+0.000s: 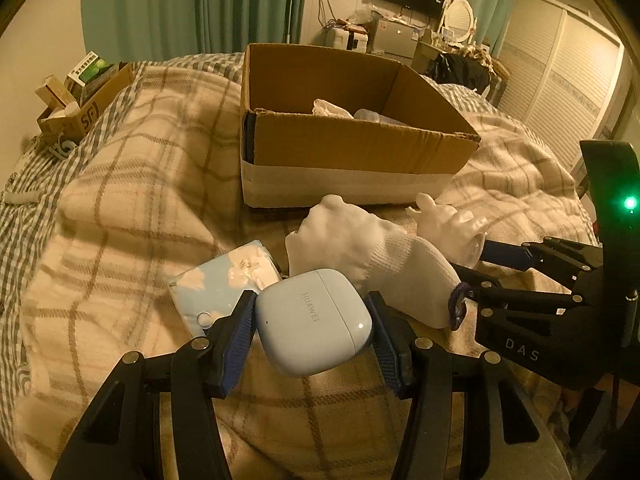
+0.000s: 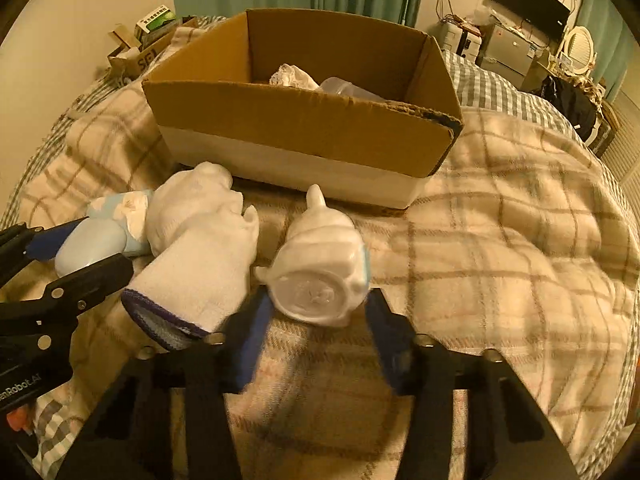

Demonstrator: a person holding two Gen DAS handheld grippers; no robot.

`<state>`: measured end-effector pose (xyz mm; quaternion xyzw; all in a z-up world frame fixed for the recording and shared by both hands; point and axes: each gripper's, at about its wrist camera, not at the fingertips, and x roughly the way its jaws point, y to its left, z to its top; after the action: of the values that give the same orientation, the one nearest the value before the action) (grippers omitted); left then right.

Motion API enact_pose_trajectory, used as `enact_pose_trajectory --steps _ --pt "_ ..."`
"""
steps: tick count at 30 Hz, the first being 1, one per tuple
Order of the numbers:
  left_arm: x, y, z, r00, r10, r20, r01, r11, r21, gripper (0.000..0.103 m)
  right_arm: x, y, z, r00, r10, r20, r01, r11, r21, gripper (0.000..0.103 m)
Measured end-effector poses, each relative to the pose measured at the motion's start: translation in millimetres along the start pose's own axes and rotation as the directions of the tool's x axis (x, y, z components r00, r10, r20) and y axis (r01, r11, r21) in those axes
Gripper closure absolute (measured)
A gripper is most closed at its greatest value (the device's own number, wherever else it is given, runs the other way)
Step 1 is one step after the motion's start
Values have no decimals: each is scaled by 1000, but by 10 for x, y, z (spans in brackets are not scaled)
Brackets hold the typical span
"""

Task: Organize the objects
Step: 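Grasp the white earbud case with the left tool while the right tool grasps the white toy figure, then carry the earbud case and toy figure into the cardboard box and release them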

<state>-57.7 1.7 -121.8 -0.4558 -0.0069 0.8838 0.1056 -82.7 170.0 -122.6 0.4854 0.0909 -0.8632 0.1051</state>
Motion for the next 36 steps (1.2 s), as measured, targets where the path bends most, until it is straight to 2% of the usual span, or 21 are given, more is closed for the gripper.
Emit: enact_pose_trajectory --steps 10,22,27,29,32,36 --pt "-25 73 -13 1000 -25 -1 25 999 -37 47 -162 0 36 998 1 63 -2 1000 3 57" --pt "-198 126 117 998 -53 27 55 996 -69 47 -764 68 148 986 -3 166 14 998 -64 58" --pt "-423 154 440 992 -89 86 96 992 -82 47 -1115 -22 438 967 -3 253 20 998 -62 59" --pt "-513 141 634 990 -88 115 96 993 -66 47 -1251 -71 615 956 -12 294 33 997 -66 64" --pt "-602 130 1005 983 -95 157 104 993 -48 47 -1398 -170 905 942 -6 335 30 997 -68 64" --pt "-500 64 1400 983 -50 176 52 999 -6 47 -1358 -243 1245 935 -2 356 32 996 -79 64"
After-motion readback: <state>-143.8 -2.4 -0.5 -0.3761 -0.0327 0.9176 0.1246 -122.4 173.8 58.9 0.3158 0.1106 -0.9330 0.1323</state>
